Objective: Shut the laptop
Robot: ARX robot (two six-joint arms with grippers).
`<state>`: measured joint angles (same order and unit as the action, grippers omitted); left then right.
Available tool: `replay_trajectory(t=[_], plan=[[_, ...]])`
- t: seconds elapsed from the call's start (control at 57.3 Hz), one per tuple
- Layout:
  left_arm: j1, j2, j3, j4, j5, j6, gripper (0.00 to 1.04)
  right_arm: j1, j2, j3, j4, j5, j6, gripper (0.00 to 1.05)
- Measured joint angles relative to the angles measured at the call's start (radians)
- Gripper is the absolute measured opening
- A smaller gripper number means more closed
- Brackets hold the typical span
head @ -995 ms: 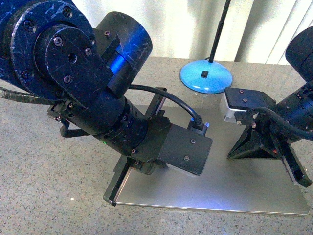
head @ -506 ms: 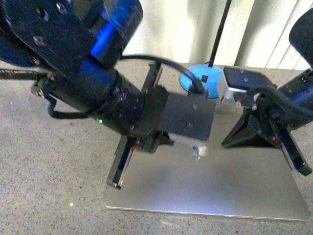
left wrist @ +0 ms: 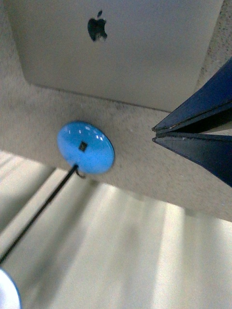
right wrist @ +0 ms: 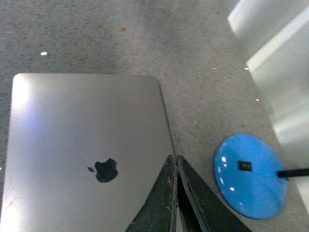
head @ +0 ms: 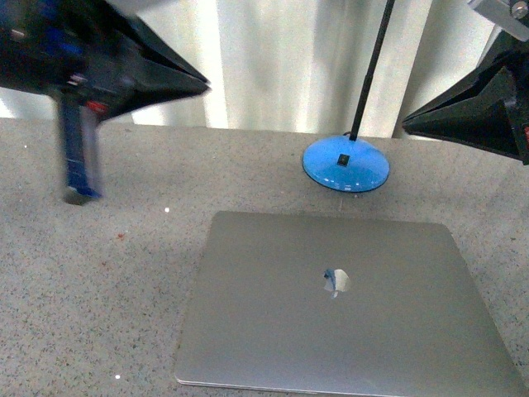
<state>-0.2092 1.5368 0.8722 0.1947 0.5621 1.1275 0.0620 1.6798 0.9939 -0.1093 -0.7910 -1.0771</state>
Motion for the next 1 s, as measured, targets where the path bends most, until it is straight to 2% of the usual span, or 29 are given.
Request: replay_trajectory(t=[0.105,0.227,0.262,0.279,0.314,0.332,0.349,0.367,0.384,0.402,0.437,0.454,0.489,0.646,0.716,0.995], plan=[[0.085,-0.107,-0.085,0.087,0.04,-0.125,0.04,-0.015,-0.062,-0.059,0.126,0.033,0.09,0.03],[0.195,-0.244,-0.19,0.162,0.08,-0.292,0.04,-0.018,-0.138,-0.085,0.175,0.071,0.159,0.03],[0.219,-0.27,-0.208,0.163,0.084,-0.328,0.07,-0.018,-0.158,-0.086,0.173,0.079,0.168,0.03],[0.226,-0.283,-0.218,0.171,0.067,-0.348,0.1,-0.018,-0.177,-0.088,0.176,0.091,0.178,0.03],[0.22,-0.311,-0.274,0.303,-0.142,-0.508,0.03,-0.018,-0.2,-0.09,0.183,0.111,0.186,0.08],[0.219,-0.319,-0.3,0.359,-0.225,-0.563,0.04,-0.016,-0.211,-0.094,0.192,0.137,0.196,0.11],[0.216,-0.331,-0.339,0.43,-0.339,-0.661,0.04,0.0,-0.235,-0.132,0.291,0.228,0.267,0.08],[0.215,-0.338,-0.362,0.466,-0.402,-0.724,0.04,0.01,-0.254,-0.17,0.383,0.328,0.322,0.05],[0.214,-0.345,-0.384,0.493,-0.454,-0.8,0.04,0.019,-0.278,-0.226,0.508,0.509,0.439,0.03],[0.214,-0.358,-0.414,0.518,-0.505,-0.866,0.04,0.022,-0.294,-0.261,0.579,0.587,0.493,0.03],[0.214,-0.378,-0.449,0.534,-0.549,-0.958,0.04,0.023,-0.336,-0.341,0.718,0.742,0.68,0.03],[0.214,-0.389,-0.465,0.539,-0.557,-0.986,0.04,0.022,-0.345,-0.356,0.741,0.77,0.696,0.03],[0.214,-0.411,-0.495,0.546,-0.563,-1.03,0.04,0.017,-0.378,-0.402,0.804,0.838,0.824,0.03],[0.209,-0.51,-0.608,0.558,-0.56,-1.106,0.04,-0.003,-0.491,-0.582,0.881,0.849,1.028,0.03],[0.209,-0.55,-0.645,0.558,-0.562,-1.111,0.04,-0.035,-0.531,-0.645,0.89,0.795,1.047,0.03],[0.209,-0.712,-0.75,0.504,-0.562,-1.125,0.04,-0.061,-0.692,-0.795,0.888,0.793,1.062,0.03]])
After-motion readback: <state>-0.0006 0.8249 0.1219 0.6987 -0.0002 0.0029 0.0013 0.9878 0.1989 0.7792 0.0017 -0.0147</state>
